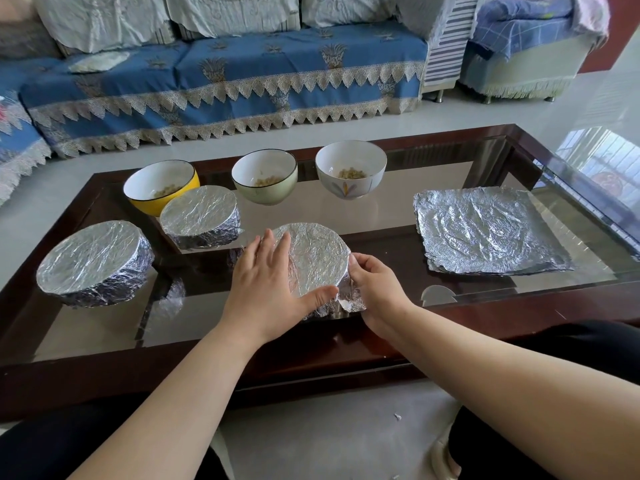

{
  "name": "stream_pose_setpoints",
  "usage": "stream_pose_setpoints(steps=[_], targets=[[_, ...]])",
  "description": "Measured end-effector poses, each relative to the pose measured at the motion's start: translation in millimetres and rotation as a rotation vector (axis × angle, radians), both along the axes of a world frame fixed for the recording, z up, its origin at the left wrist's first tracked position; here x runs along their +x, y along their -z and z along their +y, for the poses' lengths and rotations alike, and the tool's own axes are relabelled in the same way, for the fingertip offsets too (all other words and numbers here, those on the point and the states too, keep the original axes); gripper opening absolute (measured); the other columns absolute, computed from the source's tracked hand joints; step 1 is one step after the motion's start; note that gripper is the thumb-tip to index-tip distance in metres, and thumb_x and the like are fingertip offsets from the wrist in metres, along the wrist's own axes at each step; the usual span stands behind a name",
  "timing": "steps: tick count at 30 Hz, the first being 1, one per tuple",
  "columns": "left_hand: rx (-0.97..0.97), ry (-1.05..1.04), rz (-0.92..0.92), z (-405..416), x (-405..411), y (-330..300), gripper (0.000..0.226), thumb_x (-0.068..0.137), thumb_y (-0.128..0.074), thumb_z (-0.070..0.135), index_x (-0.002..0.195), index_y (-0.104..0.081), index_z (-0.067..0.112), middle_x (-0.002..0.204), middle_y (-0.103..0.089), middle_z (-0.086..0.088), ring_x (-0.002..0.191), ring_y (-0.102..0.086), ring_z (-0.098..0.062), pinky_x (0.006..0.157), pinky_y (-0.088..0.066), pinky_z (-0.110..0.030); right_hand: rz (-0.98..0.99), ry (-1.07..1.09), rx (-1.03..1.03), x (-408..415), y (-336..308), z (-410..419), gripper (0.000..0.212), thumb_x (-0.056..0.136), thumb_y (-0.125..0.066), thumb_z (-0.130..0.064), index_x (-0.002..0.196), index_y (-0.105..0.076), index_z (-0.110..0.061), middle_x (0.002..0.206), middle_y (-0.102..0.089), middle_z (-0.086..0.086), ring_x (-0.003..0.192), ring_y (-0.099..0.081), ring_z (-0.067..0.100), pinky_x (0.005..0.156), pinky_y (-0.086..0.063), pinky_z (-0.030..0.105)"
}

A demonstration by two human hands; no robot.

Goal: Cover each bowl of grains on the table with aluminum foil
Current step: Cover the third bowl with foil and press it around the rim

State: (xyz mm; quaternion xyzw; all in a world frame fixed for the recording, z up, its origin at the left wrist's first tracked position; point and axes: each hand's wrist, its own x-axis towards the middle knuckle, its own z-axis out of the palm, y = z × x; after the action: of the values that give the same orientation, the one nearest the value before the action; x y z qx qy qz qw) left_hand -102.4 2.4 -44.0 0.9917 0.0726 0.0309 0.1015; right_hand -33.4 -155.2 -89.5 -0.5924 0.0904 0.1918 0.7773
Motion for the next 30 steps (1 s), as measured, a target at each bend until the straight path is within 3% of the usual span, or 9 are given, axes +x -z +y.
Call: stream_pose_setpoints(steps=[3,9,13,16,25,30], targets=[[0.009,-0.007,-0.004,-1,0,1,0.132,0.053,-0.007,0.1,0.158,-0.003,0.019,0.166,0.0,-0.008,0.151,0.005,-0.024,0.121,0.0,-0.041,0.058,-0.009,0.027,0,0,1,0.02,0.098,-0.057,-0.02,0.107,-0.062,-0.003,0.088,-0.068,0.012,0.069,-0.062,0.02,0.063,-0.055,0.032],[0.0,-0.018,-0.007,-2,0,2,0.131,0.055,-0.009,0.1,0.158,-0.004,0.019,0.166,-0.001,-0.007,0.151,0.005,-0.023,0.122,-0.001,-0.041,0.037,-0.017,-0.058,1,-2,2,0.016,0.098,-0.057,-0.012,0.108,-0.061,0.001,0.083,-0.065,0.01,0.057,-0.057,0.011,0.058,-0.05,0.025],[0.007,-0.028,-0.002,-3,1,3,0.13,0.055,-0.008,0.099,0.158,-0.004,0.019,0.166,0.0,-0.008,0.151,0.005,-0.023,0.122,-0.001,-0.041,-0.07,0.077,-0.202,1,2,9,0.009,0.097,-0.055,-0.01,0.098,-0.053,-0.019,0.098,-0.061,0.012,0.059,-0.051,0.014,0.062,-0.048,0.031],[0.007,-0.032,-0.001,-3,1,3,0.13,0.055,-0.008,0.099,0.158,-0.005,0.019,0.166,0.0,-0.008,0.151,0.005,-0.023,0.121,0.0,-0.04,-0.145,0.099,-0.231,-2,1,10,0.021,0.095,-0.052,-0.003,0.088,-0.048,-0.022,0.086,-0.055,0.008,0.049,-0.05,0.012,0.055,-0.046,0.03],[0.015,-0.032,0.02,-4,1,1,0.131,0.054,-0.005,0.099,0.158,-0.002,0.019,0.166,0.003,-0.009,0.151,0.007,-0.024,0.121,0.001,-0.041,-0.432,0.013,-0.568,6,-13,0,0.032,0.084,-0.054,0.001,0.078,-0.044,-0.029,0.076,-0.059,0.005,0.069,-0.059,0.031,0.06,-0.047,0.034],[0.043,-0.04,0.025,-5,1,1,0.132,0.053,-0.001,0.098,0.158,0.0,0.018,0.166,0.003,-0.011,0.151,0.007,-0.025,0.121,0.002,-0.04,-0.618,-0.01,-0.77,6,-16,-3,0.014,0.084,-0.055,-0.001,0.087,-0.056,-0.014,0.079,-0.051,-0.011,0.092,-0.045,0.019,0.077,-0.039,0.03]])
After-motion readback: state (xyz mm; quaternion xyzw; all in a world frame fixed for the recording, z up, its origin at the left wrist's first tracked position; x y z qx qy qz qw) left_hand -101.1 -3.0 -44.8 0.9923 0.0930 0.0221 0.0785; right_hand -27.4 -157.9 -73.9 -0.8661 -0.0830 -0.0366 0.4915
